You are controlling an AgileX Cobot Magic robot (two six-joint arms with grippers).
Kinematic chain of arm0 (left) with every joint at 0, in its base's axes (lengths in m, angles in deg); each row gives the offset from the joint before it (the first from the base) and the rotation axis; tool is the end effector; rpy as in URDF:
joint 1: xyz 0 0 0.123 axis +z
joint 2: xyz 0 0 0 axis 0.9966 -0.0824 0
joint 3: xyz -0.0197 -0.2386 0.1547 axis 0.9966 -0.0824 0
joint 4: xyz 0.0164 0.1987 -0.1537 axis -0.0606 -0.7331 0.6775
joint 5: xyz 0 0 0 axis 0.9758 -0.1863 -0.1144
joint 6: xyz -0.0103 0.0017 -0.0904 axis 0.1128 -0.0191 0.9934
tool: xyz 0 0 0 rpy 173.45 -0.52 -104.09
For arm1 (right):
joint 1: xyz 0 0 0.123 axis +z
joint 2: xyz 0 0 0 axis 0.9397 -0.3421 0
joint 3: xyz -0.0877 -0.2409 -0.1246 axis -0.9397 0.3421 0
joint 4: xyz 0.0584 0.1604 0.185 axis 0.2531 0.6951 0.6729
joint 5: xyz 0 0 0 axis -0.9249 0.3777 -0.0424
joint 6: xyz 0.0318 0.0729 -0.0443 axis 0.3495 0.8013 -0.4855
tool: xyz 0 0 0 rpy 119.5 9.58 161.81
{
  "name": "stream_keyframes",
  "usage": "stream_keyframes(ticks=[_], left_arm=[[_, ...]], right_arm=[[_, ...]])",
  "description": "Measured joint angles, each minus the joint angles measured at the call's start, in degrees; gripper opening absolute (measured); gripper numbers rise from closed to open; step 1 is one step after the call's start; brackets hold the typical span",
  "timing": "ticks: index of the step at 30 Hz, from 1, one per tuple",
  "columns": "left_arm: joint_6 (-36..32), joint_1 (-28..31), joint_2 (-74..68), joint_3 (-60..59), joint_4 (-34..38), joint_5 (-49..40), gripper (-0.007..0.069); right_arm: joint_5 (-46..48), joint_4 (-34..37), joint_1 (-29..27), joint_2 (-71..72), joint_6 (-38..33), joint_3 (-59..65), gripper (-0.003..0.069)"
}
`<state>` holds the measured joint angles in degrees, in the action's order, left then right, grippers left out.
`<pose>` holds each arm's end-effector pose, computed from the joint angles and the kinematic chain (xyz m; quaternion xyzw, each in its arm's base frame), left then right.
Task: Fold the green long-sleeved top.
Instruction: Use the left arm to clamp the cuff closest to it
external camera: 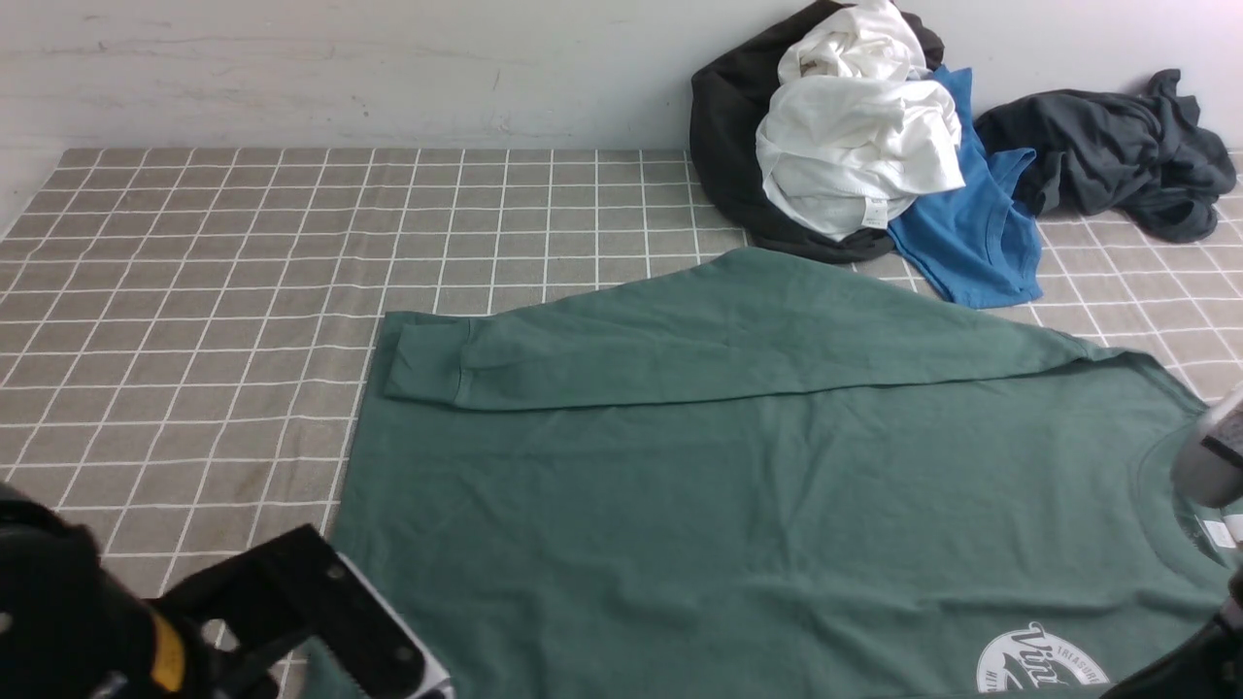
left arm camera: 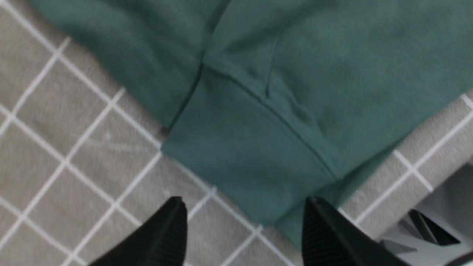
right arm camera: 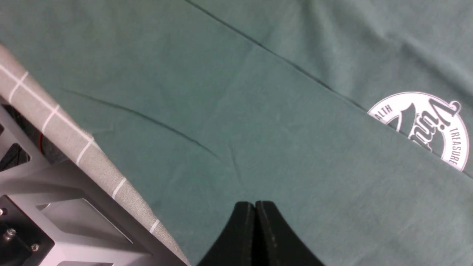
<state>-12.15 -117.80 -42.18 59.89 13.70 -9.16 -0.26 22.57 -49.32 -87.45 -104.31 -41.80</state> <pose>0.1459 -0.1005 0.2229 0.3866 0.9184 -0.0471 0.0701 0.1211 0.0761 0.2979 -0.3295 0.9202 0.1622 0.1355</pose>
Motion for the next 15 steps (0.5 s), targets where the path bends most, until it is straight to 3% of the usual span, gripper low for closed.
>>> stream_keyframes(ticks=[5,15], left_arm=[[0.0,-2.8,-9.5,0.0,-1.7,10.4,0.0505],[0.0,-2.9,-22.2,0.3,-2.3,16.4,0.0505]], right_arm=[[0.0,-0.6,0.2,0.0,0.0,0.0,-0.0014],[0.0,-0.6,0.2,0.0,0.0,0.0,-0.0014]])
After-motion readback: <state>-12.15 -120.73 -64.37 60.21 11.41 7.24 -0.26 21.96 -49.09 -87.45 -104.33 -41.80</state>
